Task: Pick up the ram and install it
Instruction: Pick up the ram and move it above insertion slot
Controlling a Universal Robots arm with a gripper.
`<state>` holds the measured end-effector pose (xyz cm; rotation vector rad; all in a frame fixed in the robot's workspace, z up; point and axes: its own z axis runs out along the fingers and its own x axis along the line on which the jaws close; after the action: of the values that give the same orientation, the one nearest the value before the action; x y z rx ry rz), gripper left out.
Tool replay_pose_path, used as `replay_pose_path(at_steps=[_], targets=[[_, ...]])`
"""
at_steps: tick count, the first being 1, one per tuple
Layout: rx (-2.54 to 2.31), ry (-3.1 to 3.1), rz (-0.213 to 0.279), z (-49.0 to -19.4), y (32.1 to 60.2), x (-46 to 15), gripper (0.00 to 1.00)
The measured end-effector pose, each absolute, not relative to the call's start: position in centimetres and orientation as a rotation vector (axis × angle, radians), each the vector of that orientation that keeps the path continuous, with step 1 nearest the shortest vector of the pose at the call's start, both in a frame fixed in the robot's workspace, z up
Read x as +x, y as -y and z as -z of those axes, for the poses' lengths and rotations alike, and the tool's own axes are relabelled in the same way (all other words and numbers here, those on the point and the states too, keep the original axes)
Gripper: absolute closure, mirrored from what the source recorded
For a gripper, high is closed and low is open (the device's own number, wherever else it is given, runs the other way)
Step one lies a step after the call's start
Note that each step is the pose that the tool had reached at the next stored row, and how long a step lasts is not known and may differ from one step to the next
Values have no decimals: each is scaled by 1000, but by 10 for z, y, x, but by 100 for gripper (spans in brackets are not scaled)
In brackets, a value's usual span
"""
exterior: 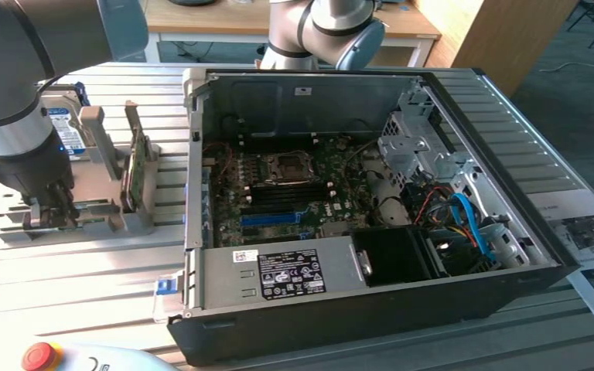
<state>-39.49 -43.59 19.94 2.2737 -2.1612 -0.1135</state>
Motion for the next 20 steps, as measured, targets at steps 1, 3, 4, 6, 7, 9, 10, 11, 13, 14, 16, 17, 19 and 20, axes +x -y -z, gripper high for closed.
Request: replay_pose_path(at_steps=[1,3,4,6,7,9,10,11,13,14,16,17,19,20], targets=[[2274,2161,113,-199,436,-395,76],[2274,2161,113,-199,436,-395,76],[2274,2161,113,-199,436,-395,76],[2274,2161,113,-199,436,-395,76],[2274,2161,113,-199,436,-395,76],[2274,2161,113,-199,436,-395,76],[2274,2161,113,-199,436,-395,78],[2274,2161,113,-199,436,-395,84],[2274,2161,113,-199,436,-395,88],[2274,2161,113,-199,436,-395,88],[2274,2161,113,-199,436,-395,88],[2274,2161,113,-199,436,-395,88],[2274,2161,113,-199,436,-395,88],[2273,2162,113,-199,436,-395,88]])
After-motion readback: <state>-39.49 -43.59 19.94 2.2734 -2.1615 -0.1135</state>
